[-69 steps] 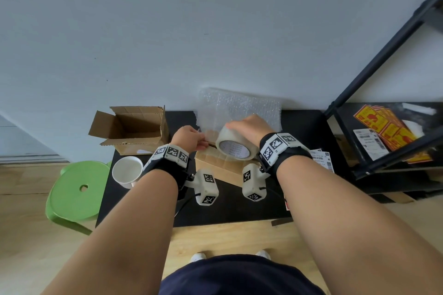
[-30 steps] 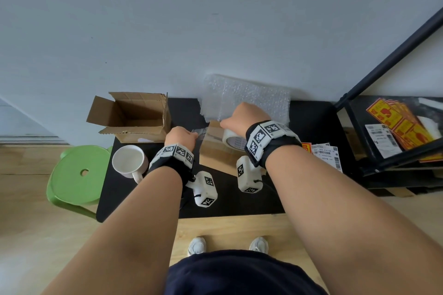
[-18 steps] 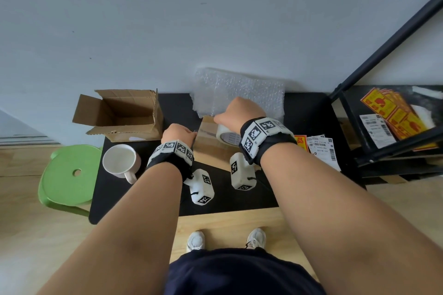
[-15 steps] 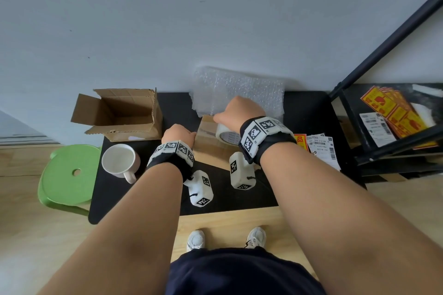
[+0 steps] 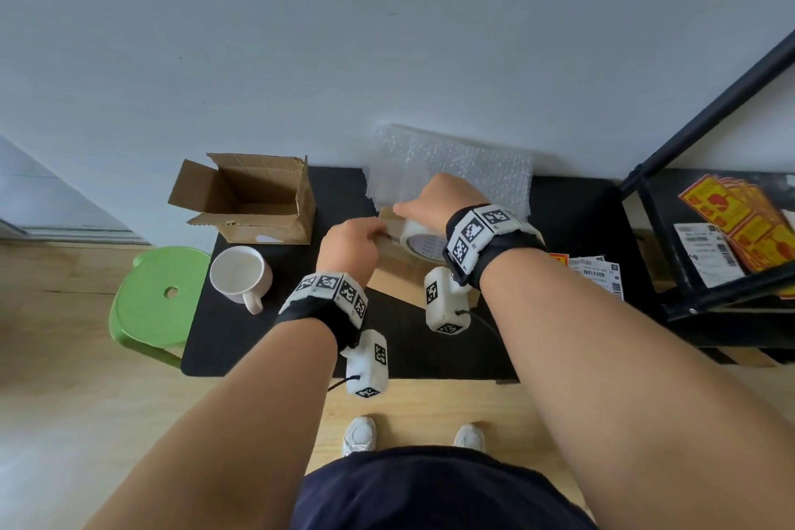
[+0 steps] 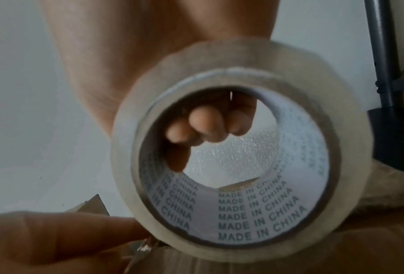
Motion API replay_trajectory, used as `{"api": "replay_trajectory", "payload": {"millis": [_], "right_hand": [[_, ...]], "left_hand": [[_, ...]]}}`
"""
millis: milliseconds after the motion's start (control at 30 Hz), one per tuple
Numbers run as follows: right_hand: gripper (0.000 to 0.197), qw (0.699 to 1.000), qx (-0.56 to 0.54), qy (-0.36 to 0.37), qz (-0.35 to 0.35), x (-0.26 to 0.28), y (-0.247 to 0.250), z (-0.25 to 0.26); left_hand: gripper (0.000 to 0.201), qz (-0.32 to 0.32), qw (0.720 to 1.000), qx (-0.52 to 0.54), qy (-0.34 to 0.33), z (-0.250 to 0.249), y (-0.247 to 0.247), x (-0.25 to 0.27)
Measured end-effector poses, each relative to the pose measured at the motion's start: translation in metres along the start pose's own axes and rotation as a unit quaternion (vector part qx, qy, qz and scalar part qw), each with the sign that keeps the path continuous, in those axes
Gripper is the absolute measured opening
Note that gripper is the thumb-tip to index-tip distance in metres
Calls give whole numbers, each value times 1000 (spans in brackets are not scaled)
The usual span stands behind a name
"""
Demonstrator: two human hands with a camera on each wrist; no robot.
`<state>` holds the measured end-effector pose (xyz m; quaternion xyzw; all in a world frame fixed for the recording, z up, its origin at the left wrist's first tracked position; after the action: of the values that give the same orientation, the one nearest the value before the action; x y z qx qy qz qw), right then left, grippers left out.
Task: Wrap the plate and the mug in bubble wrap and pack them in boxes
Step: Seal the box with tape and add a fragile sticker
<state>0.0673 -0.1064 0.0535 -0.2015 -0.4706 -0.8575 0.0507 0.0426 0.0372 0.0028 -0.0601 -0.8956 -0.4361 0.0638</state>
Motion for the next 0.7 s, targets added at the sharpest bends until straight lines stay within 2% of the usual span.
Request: {"api": "replay_trajectory", "payload": {"millis": [133, 200, 267, 333, 500, 600, 700], "right_hand": [[43, 998, -64, 13, 23, 9, 1, -8], [45, 994, -103, 18, 17, 13, 6, -16], [44, 991, -134, 21, 15, 15, 10, -25], [42, 986, -162, 23, 30, 18, 11, -32], [37, 984, -166, 35, 51, 22, 12, -37], [39, 990, -135, 17, 39, 24, 20, -50], [28, 996, -69, -12, 59, 28, 26, -67]], "left_hand": [[64, 113, 985, -134, 6, -1, -22, 3], [67, 120, 973, -199, -16, -4, -29, 9], [67, 111, 948, -294, -45, -6, -35, 16], [64, 97, 927, -359, -45, -5, -39, 22], [62, 111, 918, -382, -6, -7, -44, 27], [61, 124, 918, -375, 21, -7, -44, 25], [62, 132, 919, -369, 32, -10, -46, 22]]}}
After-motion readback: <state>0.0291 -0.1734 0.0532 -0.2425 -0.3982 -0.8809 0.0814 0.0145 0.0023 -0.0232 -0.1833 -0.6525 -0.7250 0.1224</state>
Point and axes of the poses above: each hand's wrist, its own x-axis away from the middle knuckle, its own y-axis out of the back of the hand, z = x × y, the point moved 7 cm from there along -x, towards the middle knuckle, and after that the axes turned 5 degrees about -x, right-handed, at the moved point
